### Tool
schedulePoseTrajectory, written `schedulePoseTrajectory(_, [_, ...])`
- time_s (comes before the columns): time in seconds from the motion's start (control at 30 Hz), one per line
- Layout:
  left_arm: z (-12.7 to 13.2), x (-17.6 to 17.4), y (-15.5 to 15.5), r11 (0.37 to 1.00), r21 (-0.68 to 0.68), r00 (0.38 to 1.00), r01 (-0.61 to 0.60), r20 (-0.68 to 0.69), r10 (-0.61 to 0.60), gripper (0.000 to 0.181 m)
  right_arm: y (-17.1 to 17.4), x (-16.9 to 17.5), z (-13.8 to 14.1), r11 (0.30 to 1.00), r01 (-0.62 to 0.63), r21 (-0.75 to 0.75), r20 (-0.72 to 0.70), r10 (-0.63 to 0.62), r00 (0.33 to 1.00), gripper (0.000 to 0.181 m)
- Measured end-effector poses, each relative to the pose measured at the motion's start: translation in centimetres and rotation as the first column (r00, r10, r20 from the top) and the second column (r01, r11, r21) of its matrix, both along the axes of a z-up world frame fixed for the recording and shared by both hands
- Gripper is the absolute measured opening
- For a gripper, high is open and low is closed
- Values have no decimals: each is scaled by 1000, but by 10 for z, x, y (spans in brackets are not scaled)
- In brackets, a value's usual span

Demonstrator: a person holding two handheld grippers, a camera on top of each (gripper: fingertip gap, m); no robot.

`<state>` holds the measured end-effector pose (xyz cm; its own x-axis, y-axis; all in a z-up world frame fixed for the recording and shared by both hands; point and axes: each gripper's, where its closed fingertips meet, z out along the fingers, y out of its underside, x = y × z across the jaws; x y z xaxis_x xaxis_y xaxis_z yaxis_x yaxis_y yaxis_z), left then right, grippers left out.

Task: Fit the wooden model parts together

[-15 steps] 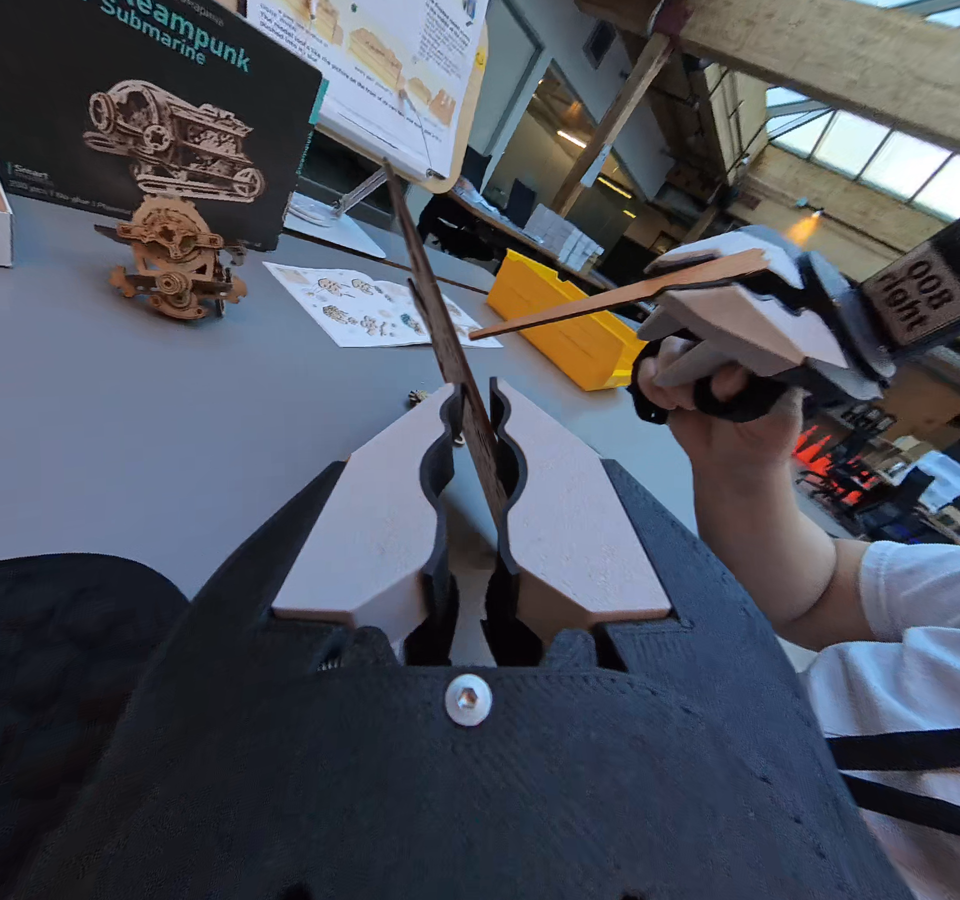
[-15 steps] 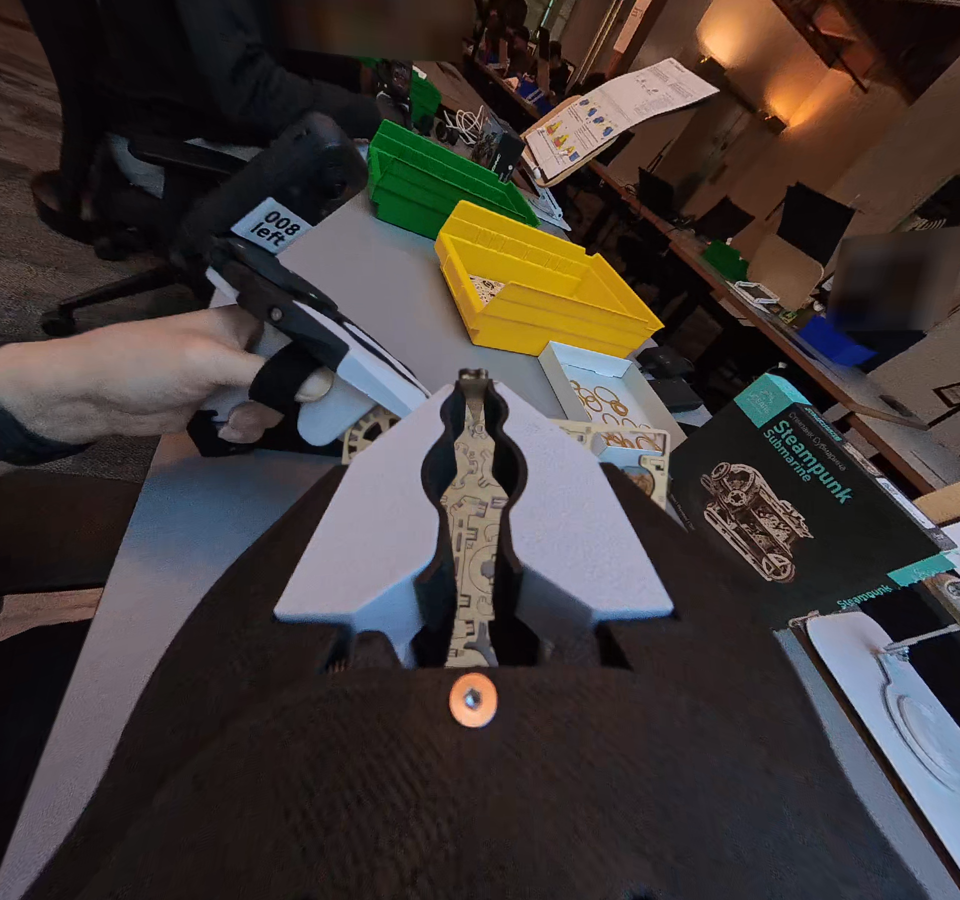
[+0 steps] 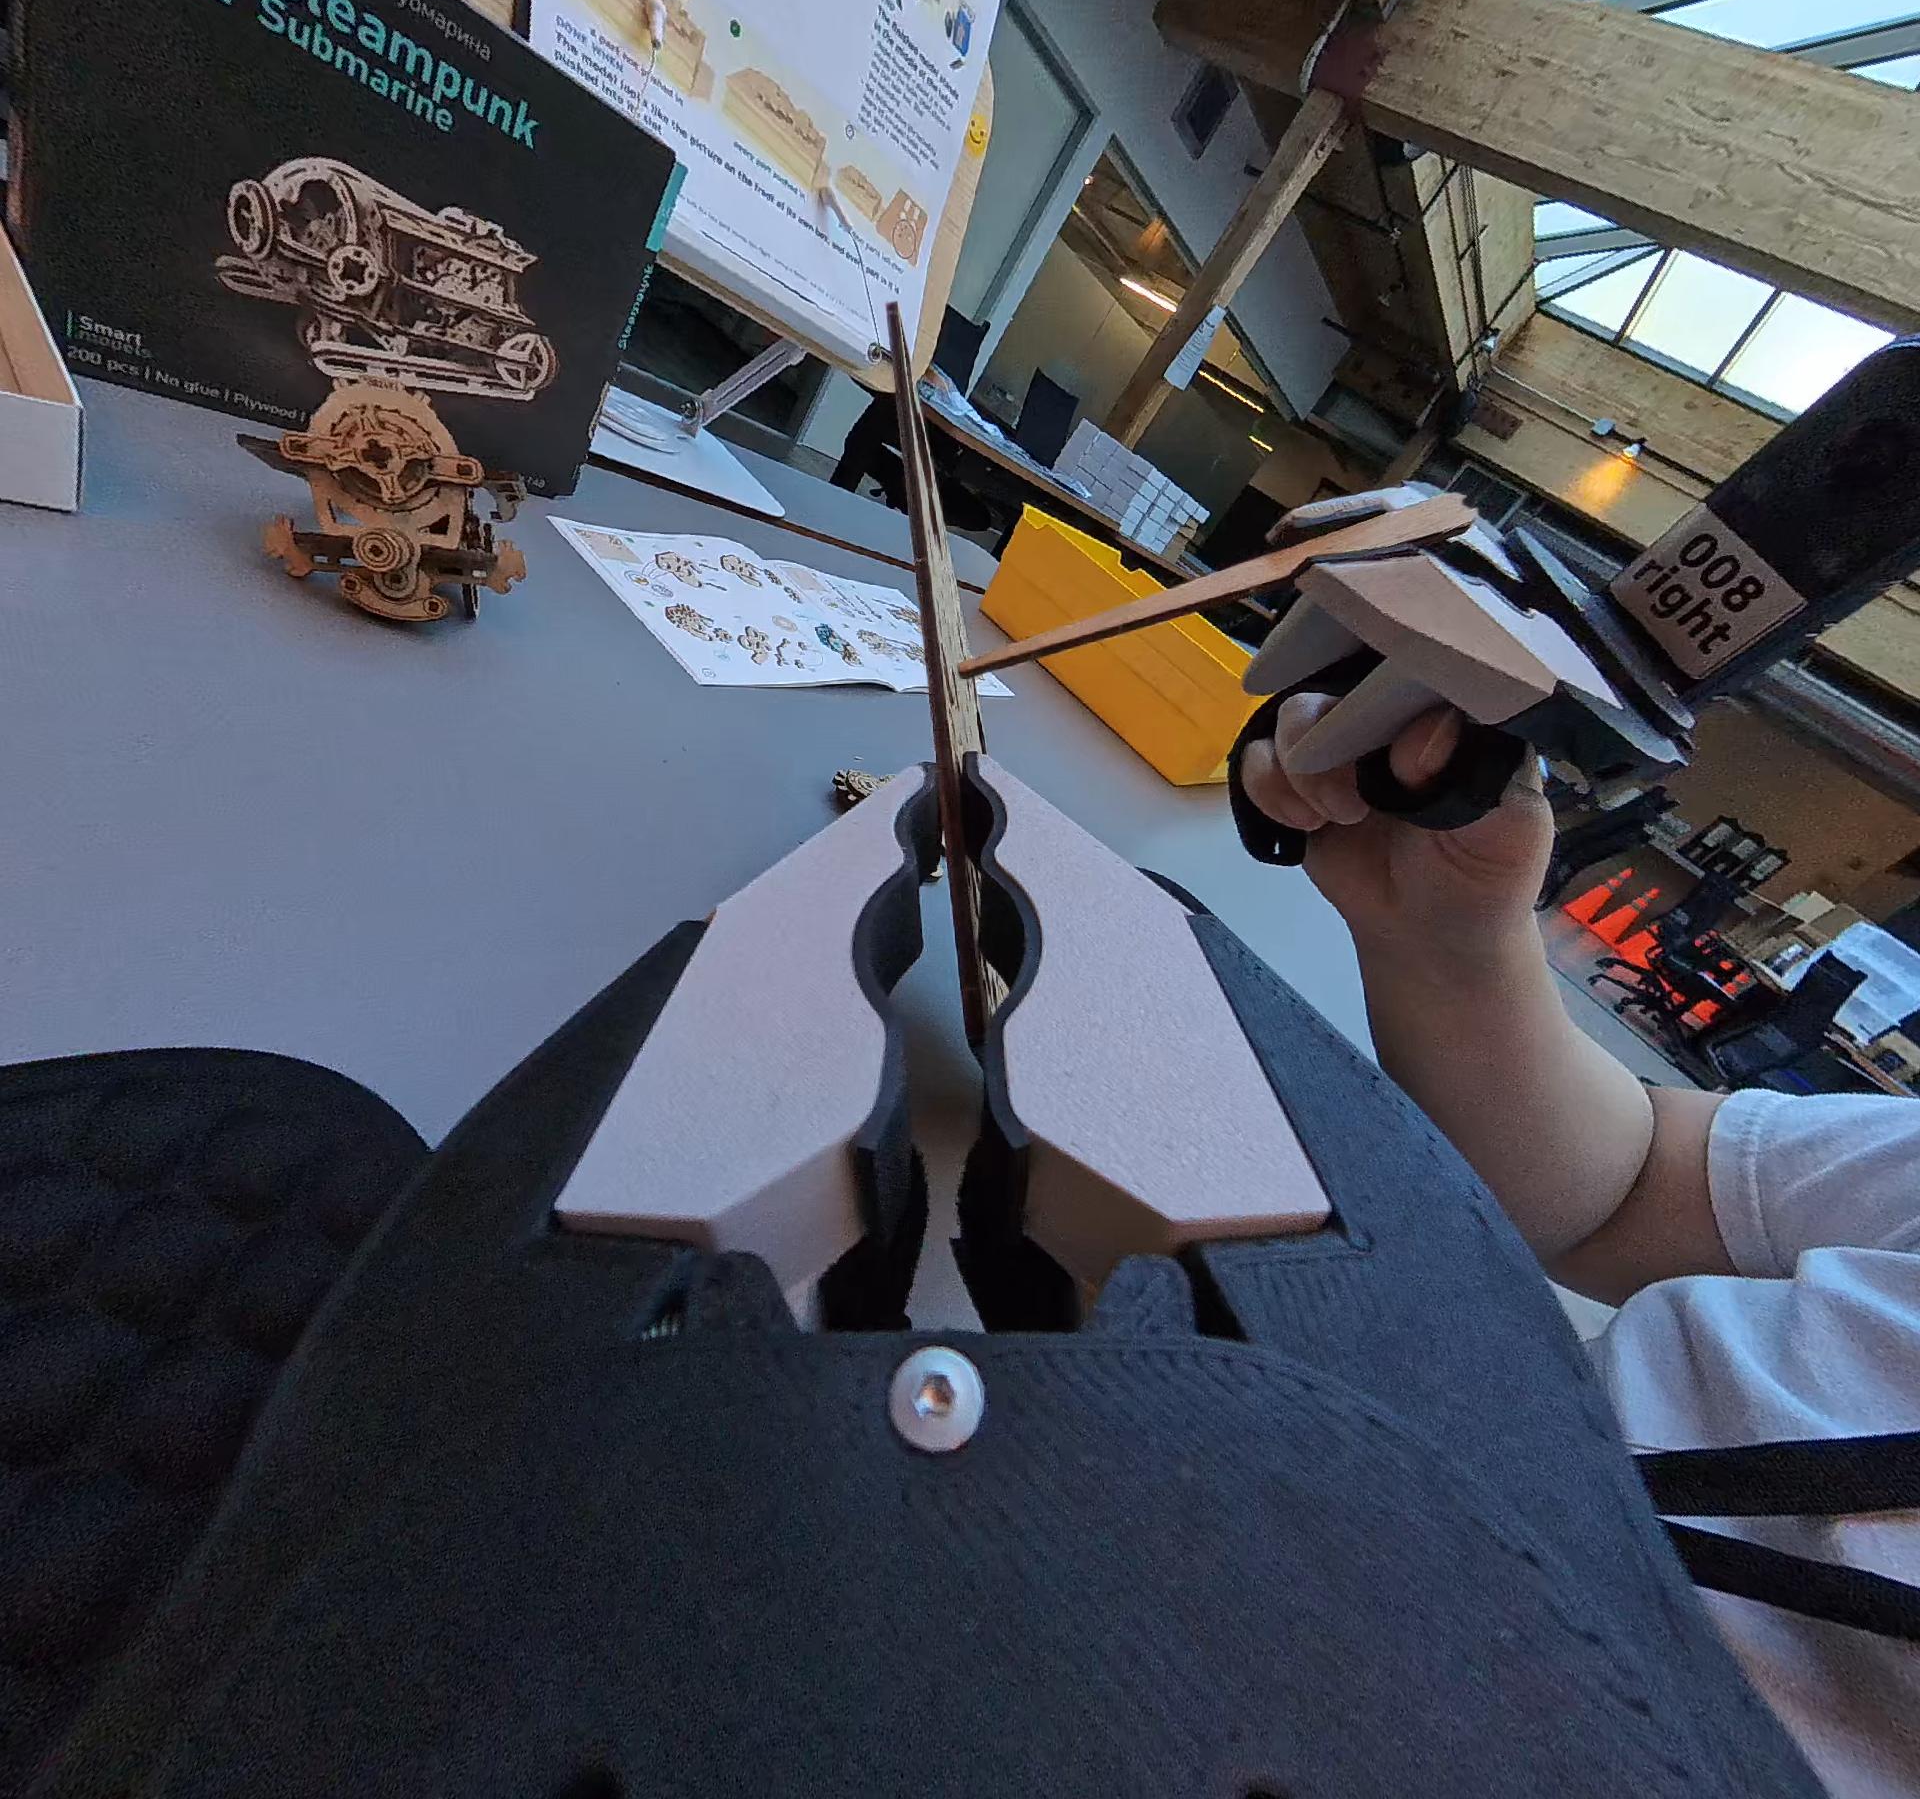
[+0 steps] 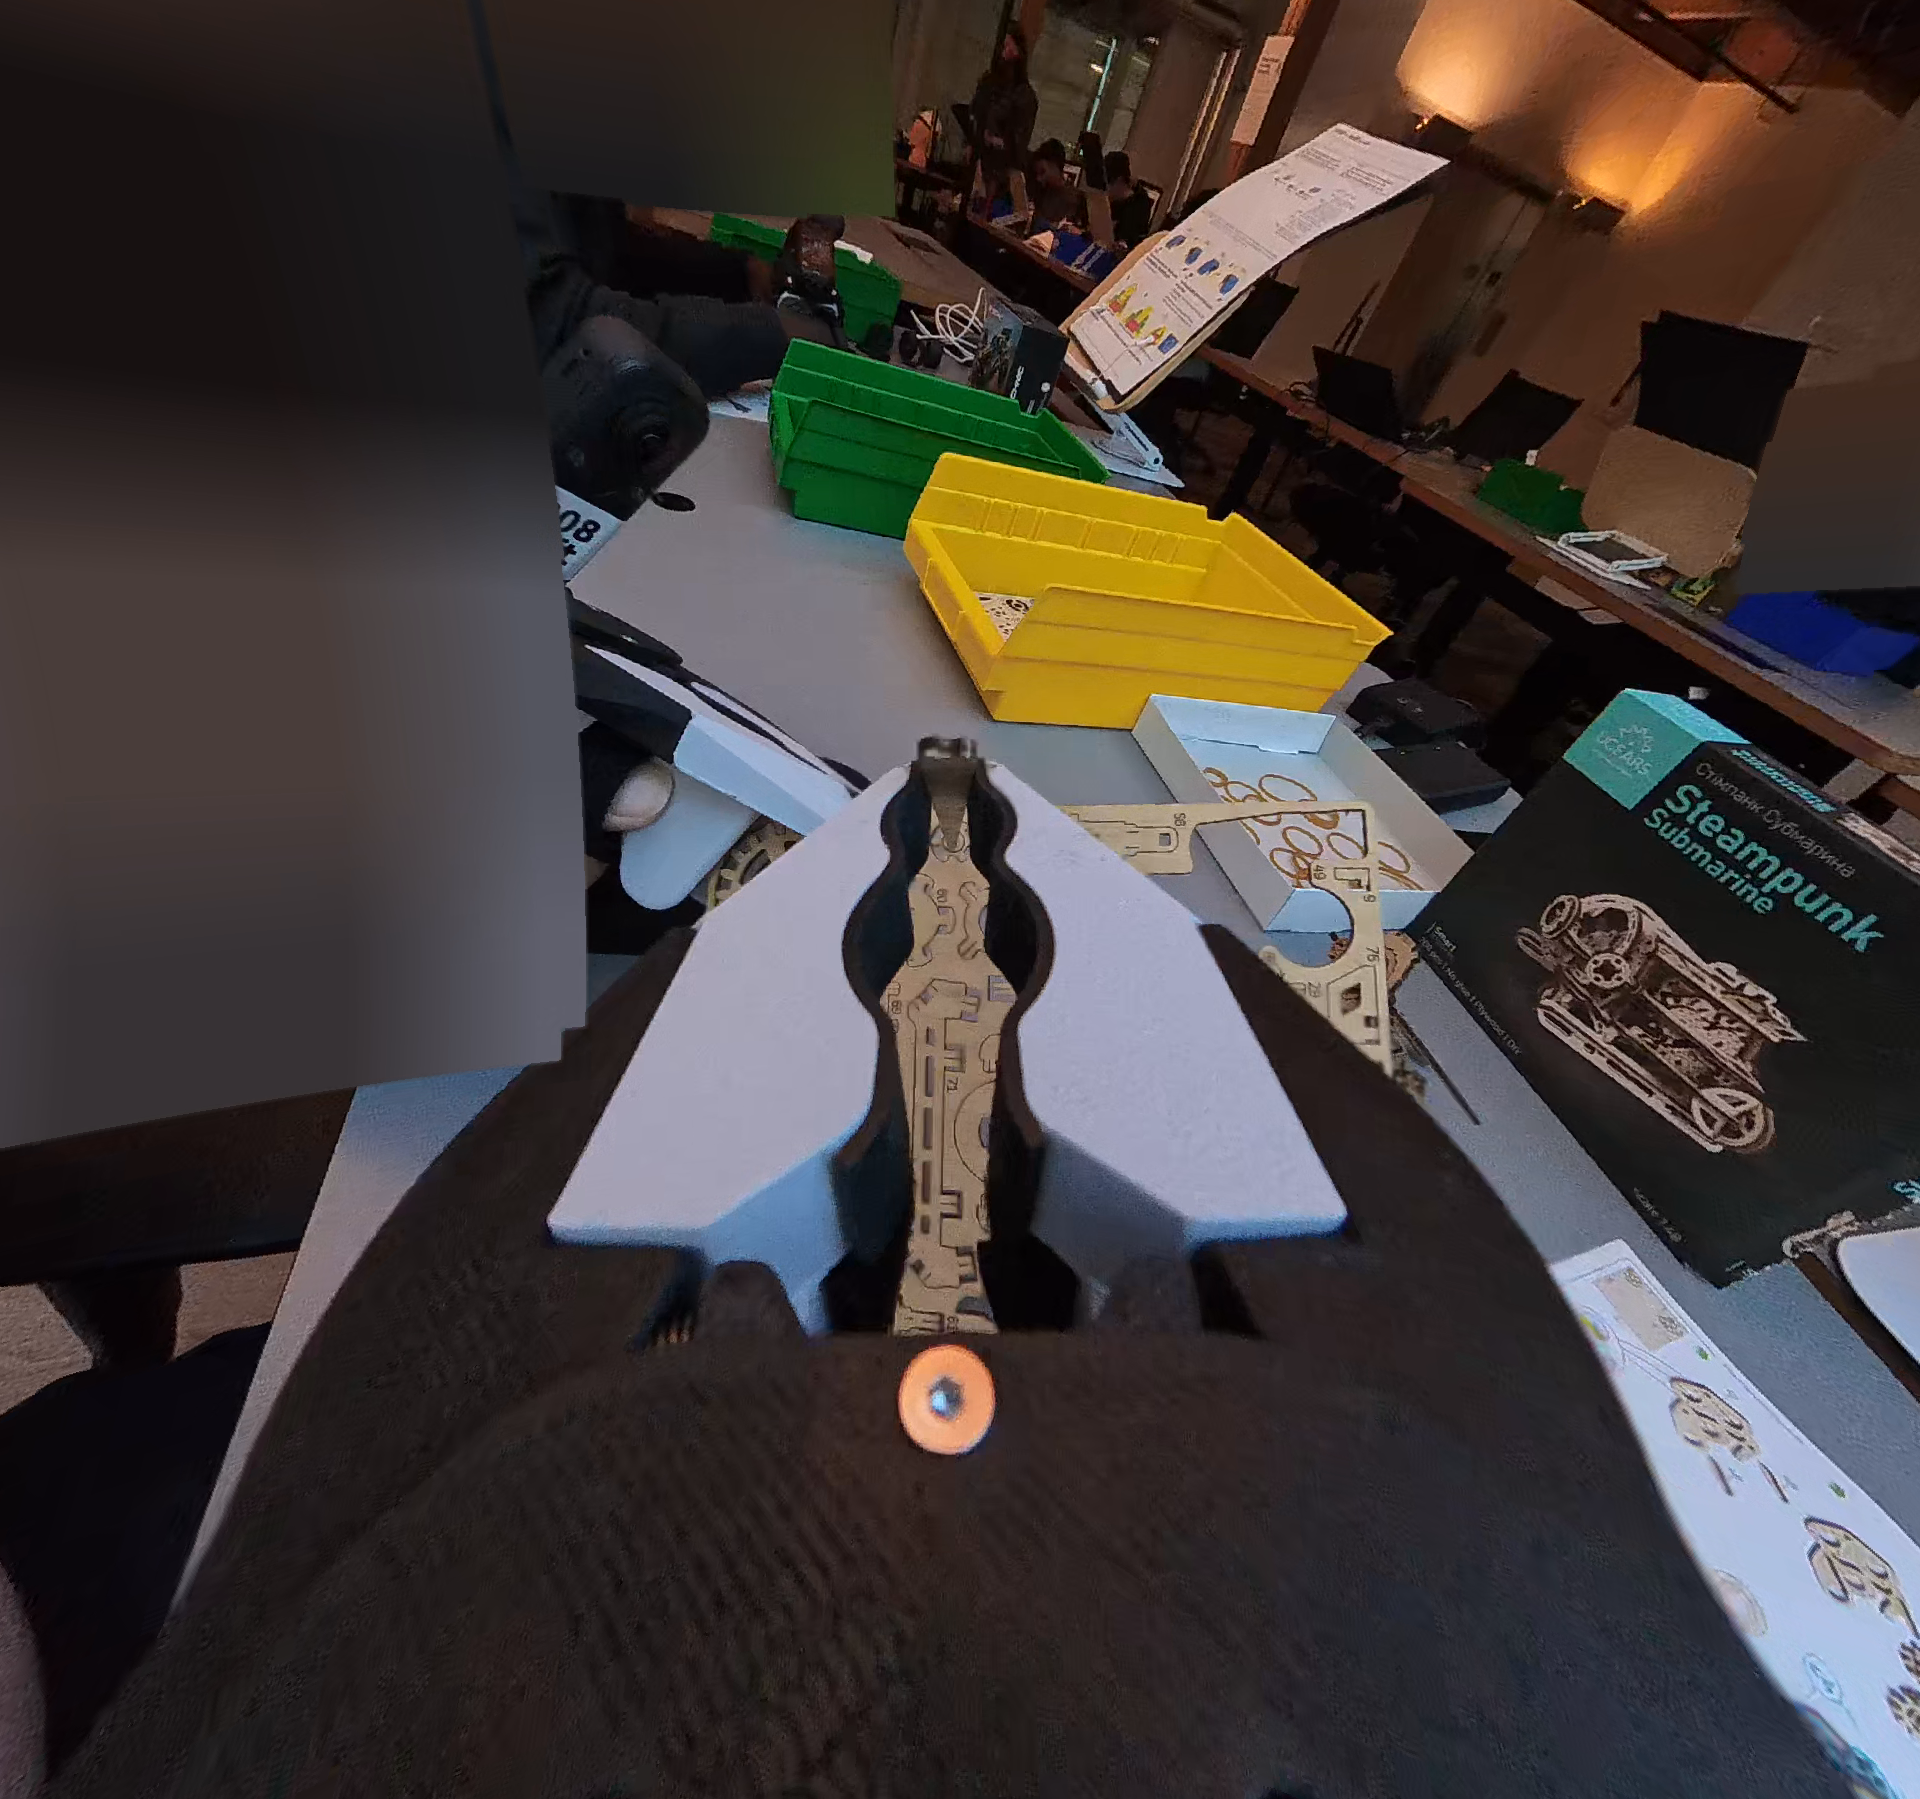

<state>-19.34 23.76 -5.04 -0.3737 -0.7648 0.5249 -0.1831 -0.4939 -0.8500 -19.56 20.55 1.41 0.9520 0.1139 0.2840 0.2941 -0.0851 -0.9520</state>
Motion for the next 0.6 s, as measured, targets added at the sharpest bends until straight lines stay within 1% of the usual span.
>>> schedulePoseTrajectory(0.03, [0, 0, 0, 1000, 2, 1000, 0, 1, 0, 0, 1, 0, -1, 1000, -2, -1, -8, 2, 1000, 6])
schedulePoseTrajectory(0.6, [2, -1, -1, 1000, 12, 1000, 2, 16, -2, 0, 1, 1, 2, 1000, -1, 8, -16, 1, 1000, 6])
